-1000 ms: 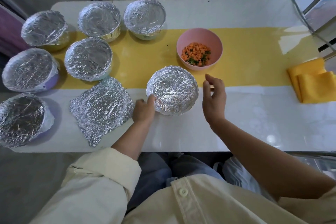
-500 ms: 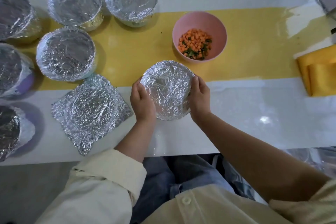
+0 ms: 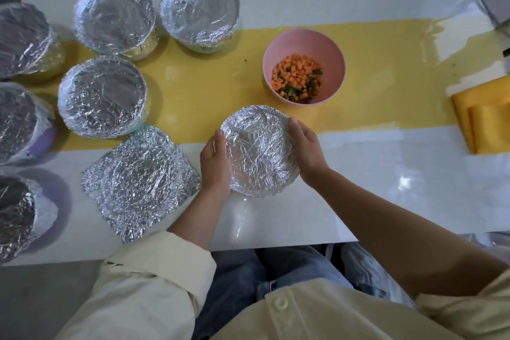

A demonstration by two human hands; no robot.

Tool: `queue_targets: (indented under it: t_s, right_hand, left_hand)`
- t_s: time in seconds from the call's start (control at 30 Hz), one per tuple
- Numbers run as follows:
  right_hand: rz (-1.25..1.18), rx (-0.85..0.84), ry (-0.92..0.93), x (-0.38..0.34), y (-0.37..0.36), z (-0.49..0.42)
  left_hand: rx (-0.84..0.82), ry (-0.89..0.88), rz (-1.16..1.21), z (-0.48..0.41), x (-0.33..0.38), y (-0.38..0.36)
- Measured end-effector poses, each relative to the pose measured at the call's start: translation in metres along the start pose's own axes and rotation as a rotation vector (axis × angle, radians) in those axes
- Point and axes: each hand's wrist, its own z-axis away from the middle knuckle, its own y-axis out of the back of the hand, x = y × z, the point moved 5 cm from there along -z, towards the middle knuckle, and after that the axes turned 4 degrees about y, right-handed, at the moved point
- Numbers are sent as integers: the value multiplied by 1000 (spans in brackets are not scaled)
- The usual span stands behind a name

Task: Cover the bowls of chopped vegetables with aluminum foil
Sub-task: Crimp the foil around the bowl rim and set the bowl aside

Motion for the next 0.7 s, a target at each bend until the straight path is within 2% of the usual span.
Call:
queue_targets:
  t_s: [0.13, 0.4, 0.57, 0.7]
  right_hand:
    - [70, 9, 23, 4, 0, 0]
    - [90, -146, -52, -8, 4, -6]
    - [143, -76, -53, -7, 1, -4]
    - [143, -129, -52, -11, 2, -6]
  left_hand:
    - [19, -35, -61, -4, 0, -1]
    - [-52, 5, -96, -2, 3, 0]
    - [-5, -24, -76, -6, 1, 0]
    - [-25, -22, -106, -4, 1, 2]
